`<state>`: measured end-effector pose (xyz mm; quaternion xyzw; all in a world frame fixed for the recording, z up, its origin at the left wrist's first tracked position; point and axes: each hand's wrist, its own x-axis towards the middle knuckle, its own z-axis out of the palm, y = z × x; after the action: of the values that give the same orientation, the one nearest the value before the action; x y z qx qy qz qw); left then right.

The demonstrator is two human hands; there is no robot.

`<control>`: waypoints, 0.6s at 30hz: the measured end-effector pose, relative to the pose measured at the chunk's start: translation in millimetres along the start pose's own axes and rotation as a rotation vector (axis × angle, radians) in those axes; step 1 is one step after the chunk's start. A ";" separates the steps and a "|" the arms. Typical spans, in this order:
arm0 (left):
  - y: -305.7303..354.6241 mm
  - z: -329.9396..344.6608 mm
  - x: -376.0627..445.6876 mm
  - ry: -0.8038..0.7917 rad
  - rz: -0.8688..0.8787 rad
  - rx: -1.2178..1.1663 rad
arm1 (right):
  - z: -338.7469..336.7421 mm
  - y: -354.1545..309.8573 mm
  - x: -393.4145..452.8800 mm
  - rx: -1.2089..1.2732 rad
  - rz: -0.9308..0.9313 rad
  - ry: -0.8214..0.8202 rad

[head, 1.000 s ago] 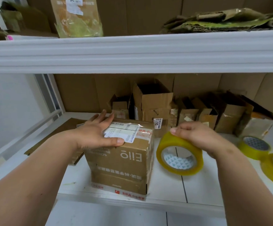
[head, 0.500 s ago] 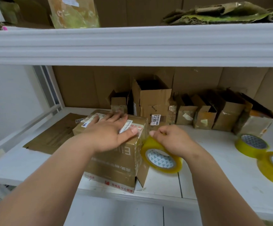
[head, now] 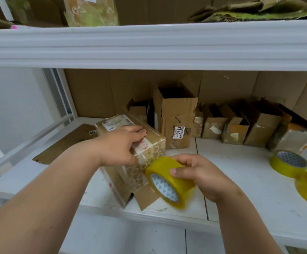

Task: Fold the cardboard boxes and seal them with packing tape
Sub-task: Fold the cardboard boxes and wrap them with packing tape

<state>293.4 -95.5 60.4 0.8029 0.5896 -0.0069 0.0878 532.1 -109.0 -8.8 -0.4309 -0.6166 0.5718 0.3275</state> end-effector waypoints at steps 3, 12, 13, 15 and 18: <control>-14.1 8.7 -1.1 0.043 -0.004 -0.002 | 23.2 10.3 2.9 0.069 -0.043 -0.022; -35.4 46.9 4.4 0.243 -0.068 0.037 | 65.0 40.5 13.3 0.117 -0.047 0.006; -39.4 53.0 4.6 0.259 -0.067 0.014 | 66.2 44.0 12.6 0.104 -0.035 -0.014; -44.9 64.1 4.7 0.286 -0.076 -0.044 | 69.5 50.2 10.9 0.085 -0.008 -0.046; -47.8 71.9 7.8 0.333 -0.064 -0.054 | 73.5 56.8 9.2 0.101 0.016 -0.055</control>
<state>257.1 -85.0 -17.6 0.7711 0.6212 0.1392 0.0102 471.2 -133.3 -75.4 -0.4027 -0.5925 0.6163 0.3271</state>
